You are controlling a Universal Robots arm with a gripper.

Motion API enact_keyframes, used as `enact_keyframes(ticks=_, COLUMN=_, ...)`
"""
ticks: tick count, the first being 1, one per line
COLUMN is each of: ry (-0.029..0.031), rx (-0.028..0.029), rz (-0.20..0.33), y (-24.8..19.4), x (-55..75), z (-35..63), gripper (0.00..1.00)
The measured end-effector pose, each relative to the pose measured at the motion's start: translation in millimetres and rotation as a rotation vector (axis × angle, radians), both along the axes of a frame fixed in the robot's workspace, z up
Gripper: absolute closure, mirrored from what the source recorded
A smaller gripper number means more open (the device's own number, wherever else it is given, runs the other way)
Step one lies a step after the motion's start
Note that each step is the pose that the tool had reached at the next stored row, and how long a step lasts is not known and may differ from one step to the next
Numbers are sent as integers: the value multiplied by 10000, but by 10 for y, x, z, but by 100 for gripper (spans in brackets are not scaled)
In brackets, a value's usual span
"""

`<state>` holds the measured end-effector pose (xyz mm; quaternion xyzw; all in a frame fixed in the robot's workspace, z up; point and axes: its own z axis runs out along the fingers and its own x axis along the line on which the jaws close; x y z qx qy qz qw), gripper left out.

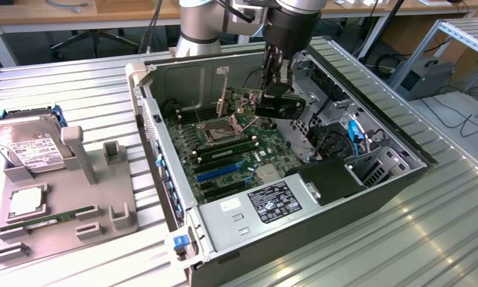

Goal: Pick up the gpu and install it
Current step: 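Insert the gpu into the slot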

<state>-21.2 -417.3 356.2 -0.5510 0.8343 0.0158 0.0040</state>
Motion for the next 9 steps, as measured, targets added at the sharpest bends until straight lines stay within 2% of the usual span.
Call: enact_keyframes(ticks=9, ry=0, rx=0, rz=243, y=0, x=0, z=0, gripper=73)
